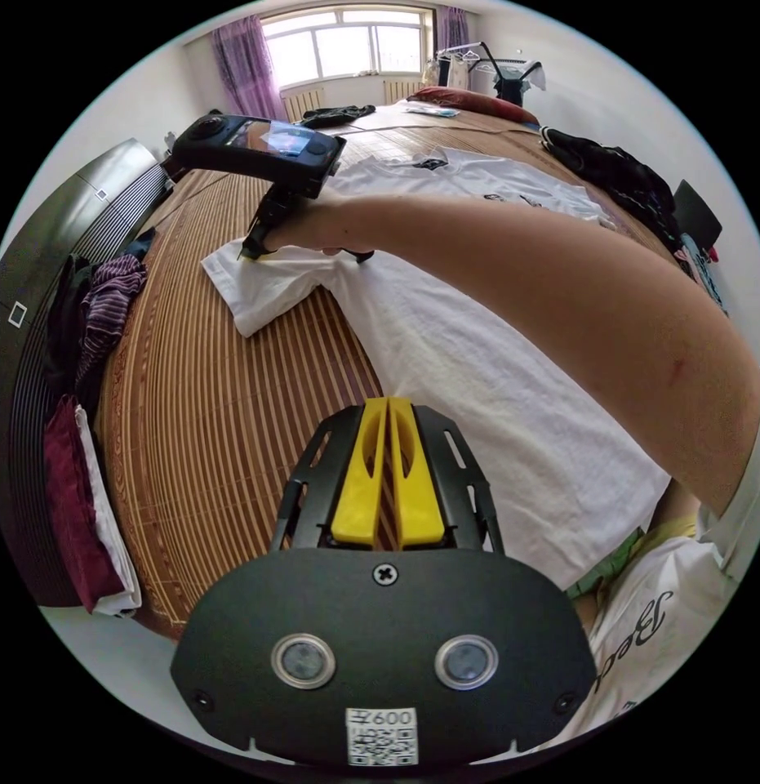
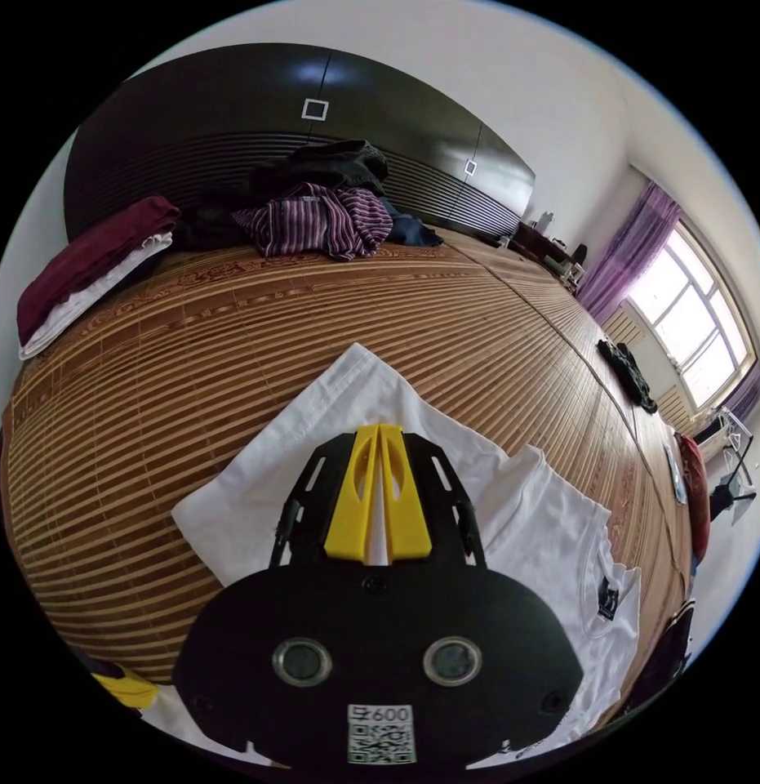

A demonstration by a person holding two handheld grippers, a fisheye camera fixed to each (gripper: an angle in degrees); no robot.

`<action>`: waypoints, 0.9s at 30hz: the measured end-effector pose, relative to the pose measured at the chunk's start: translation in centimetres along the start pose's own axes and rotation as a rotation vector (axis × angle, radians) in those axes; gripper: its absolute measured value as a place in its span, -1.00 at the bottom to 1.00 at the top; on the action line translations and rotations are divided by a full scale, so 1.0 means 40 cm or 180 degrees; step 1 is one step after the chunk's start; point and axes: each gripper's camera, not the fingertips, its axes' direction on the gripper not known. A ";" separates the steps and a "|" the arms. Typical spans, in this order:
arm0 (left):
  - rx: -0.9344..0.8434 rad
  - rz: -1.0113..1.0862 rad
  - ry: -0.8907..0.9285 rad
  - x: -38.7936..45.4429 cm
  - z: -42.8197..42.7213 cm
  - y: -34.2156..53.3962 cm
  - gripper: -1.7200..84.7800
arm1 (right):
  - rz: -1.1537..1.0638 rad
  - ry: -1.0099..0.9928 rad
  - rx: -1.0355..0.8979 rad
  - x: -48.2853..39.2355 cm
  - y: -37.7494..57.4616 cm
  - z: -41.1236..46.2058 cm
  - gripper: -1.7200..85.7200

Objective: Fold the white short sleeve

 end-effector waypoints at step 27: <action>-0.0022 0.0067 -0.0203 -0.260 0.078 0.116 -0.94 | 0.1145 0.0580 -0.1237 0.521 0.008 -0.788 -0.98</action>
